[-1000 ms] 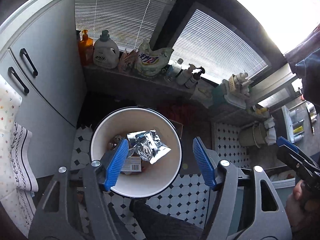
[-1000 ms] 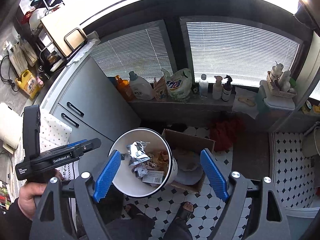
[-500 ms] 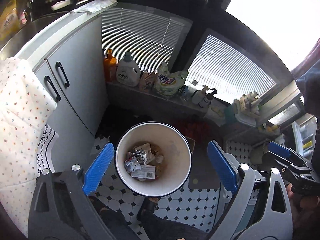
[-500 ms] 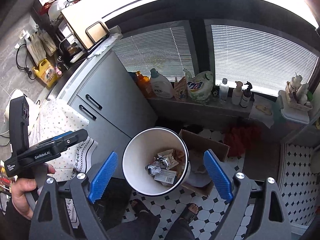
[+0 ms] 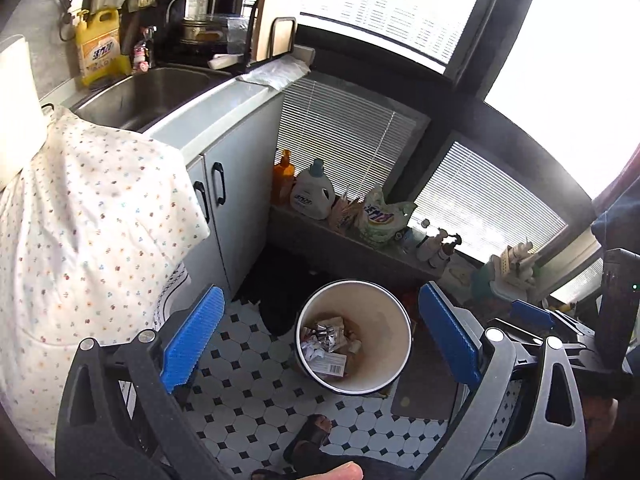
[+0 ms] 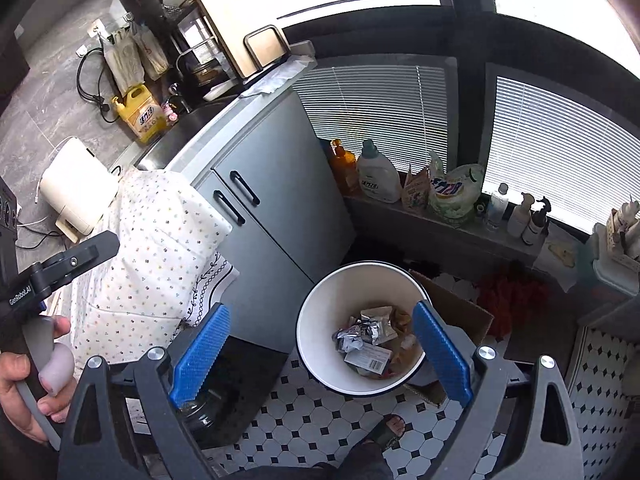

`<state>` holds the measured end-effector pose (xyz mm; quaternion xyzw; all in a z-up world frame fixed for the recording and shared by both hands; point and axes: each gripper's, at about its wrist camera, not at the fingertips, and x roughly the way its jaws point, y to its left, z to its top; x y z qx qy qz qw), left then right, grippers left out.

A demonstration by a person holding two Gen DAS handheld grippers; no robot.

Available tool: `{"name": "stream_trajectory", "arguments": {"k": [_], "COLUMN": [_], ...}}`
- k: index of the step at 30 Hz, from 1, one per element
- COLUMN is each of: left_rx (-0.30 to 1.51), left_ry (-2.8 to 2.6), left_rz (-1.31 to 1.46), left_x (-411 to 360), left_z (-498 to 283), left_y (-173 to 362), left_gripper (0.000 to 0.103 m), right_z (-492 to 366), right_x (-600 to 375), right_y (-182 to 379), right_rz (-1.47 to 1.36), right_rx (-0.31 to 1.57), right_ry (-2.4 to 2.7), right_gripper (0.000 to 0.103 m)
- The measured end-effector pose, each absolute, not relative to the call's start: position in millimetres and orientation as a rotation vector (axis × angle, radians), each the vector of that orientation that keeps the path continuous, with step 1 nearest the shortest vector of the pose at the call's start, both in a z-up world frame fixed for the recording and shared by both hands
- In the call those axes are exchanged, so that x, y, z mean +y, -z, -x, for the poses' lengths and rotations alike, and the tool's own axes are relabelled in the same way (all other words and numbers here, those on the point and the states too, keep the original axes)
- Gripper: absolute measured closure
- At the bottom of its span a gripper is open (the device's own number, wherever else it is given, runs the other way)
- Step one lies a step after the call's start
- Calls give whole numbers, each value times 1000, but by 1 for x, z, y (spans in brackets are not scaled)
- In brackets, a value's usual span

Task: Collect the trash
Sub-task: 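Lift both empty grippers away from the bin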

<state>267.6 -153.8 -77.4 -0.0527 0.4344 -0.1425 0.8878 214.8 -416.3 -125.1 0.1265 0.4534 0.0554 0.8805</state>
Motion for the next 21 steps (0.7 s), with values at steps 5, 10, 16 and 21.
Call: {"name": "stream_trajectory", "arguments": {"k": [5, 10, 16, 21], "left_rx": [843, 792, 743, 697], "left_ry": [225, 158, 48, -31], "left_rz": [118, 129, 157, 179], "left_x": [-104, -59, -7, 28], "left_z": [-238, -201, -150, -103], "left_y": [51, 29, 7, -7], "left_gripper": [6, 6, 6, 6], "right_z": [-210, -201, -184, -163], "right_x": [-384, -351, -316, -291], "right_y": [101, 75, 45, 29], "right_rz": [-243, -218, -220, -208], "right_rx": [912, 872, 822, 794], "right_ry": [-140, -178, -240, -281], "right_gripper": [9, 8, 8, 8]}}
